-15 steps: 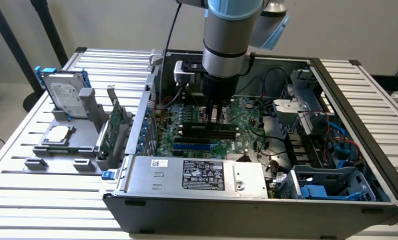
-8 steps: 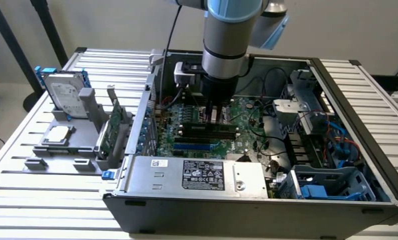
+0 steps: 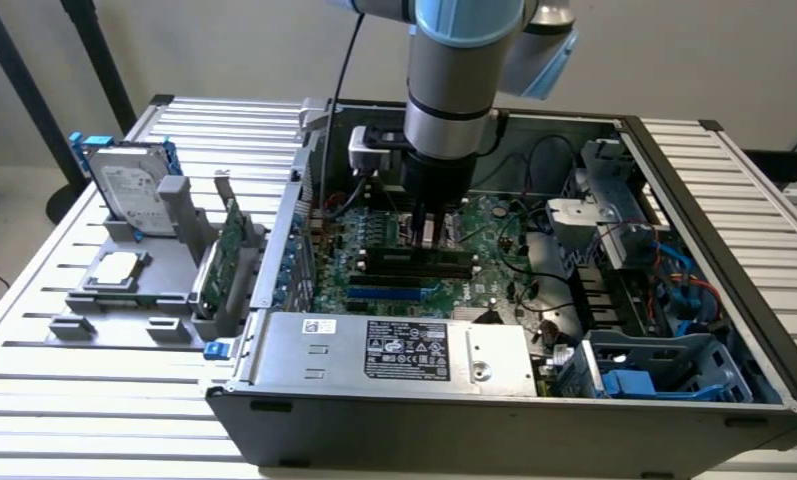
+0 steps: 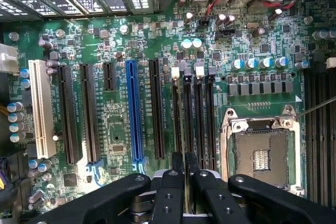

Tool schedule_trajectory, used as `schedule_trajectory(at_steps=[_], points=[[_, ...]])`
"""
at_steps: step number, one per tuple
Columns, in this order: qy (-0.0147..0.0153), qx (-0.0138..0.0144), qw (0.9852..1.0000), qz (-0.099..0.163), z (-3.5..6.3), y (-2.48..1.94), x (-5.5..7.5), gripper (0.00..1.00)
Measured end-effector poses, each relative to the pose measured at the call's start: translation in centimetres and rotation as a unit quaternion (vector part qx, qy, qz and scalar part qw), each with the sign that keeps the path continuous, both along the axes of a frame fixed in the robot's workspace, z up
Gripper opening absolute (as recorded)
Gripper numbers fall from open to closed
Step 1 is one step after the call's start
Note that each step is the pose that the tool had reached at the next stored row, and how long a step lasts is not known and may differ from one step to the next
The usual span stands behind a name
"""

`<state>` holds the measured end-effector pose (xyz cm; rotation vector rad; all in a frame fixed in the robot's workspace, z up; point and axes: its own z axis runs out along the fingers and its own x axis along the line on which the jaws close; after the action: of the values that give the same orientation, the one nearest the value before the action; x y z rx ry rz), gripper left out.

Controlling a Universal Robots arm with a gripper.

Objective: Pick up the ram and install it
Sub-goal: 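Insert the ram into the slot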

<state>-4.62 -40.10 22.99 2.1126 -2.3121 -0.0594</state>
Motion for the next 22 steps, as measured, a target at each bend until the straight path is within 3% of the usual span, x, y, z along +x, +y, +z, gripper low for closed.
schedule_trajectory(at_steps=[8, 22], points=[[0.0000, -0.0053, 1.0000, 0.000, -0.23, 0.03, 0.03, 0.14], [0.0000, -0.0093, 1.0000, -0.001, -0.57, 0.31, 0.07, 0.14]])
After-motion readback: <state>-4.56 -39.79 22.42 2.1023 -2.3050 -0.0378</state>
